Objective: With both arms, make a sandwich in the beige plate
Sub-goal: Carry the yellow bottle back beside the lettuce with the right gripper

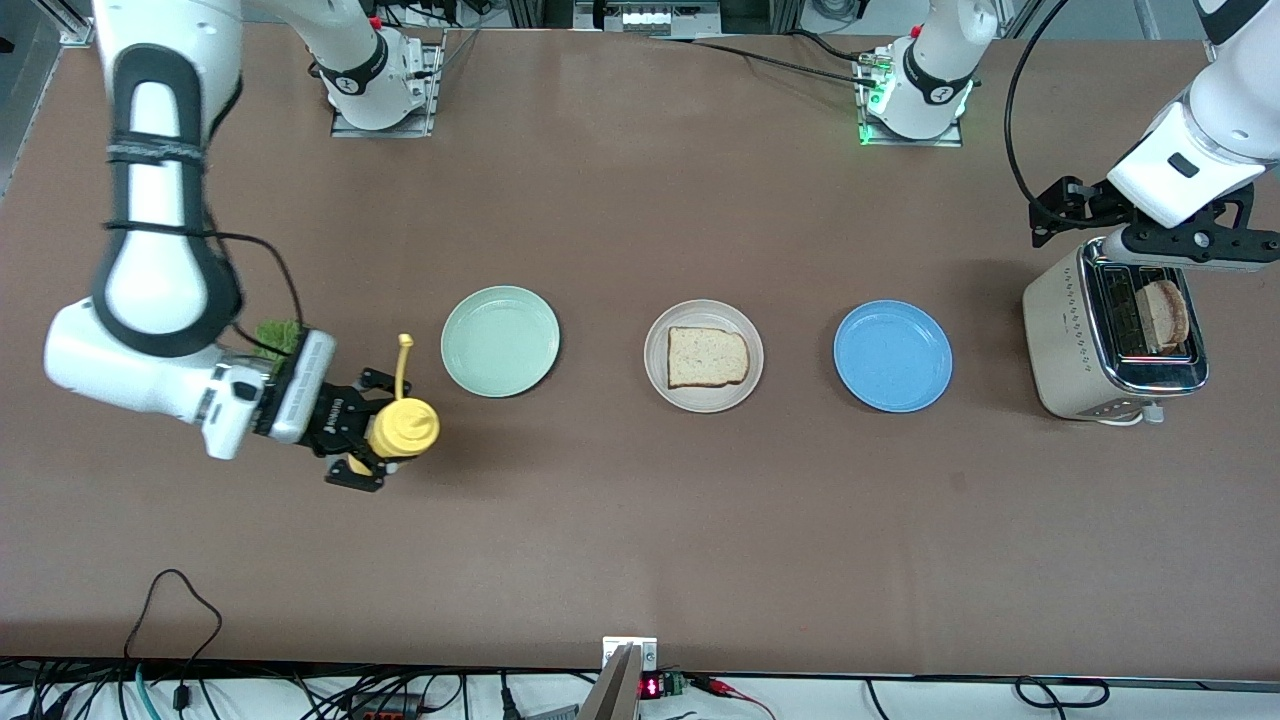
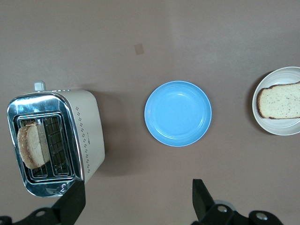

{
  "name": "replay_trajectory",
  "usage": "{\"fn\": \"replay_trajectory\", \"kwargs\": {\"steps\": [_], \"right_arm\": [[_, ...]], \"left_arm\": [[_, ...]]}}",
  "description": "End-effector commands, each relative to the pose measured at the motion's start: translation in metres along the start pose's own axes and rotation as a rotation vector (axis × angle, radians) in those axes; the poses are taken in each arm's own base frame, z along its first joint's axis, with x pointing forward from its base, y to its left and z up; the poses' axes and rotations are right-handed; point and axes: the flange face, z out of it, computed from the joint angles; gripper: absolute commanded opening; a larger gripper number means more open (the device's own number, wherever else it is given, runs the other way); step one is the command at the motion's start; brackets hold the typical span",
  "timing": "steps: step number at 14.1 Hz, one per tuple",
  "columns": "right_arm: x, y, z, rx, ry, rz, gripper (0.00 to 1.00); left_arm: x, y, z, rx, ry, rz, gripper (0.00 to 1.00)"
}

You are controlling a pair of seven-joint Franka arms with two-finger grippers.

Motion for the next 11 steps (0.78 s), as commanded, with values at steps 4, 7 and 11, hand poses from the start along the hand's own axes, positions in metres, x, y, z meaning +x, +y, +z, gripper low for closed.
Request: {"fn": "replay_trajectory", "kwargs": {"steps": [4,7,11], "right_arm": [[-0.089,-0.018,-0.029,0.058,0.266,0.085,0.25],[-0.147,-0.039,-0.039,0.089,0.358,0.09,0.25],[-0.2,-0.081,-0.038,0.08,0.424,0.077,0.25]], "left_arm": [[0.002,0.001,-0.006,-0.01,-0.007,-0.006,1.0],[0.002,0.0,-0.006,-0.01,-0.005,-0.009,1.0],[0.002,0.0,-0.006,-0.01,-0.007,-0.009,1.0]]}}
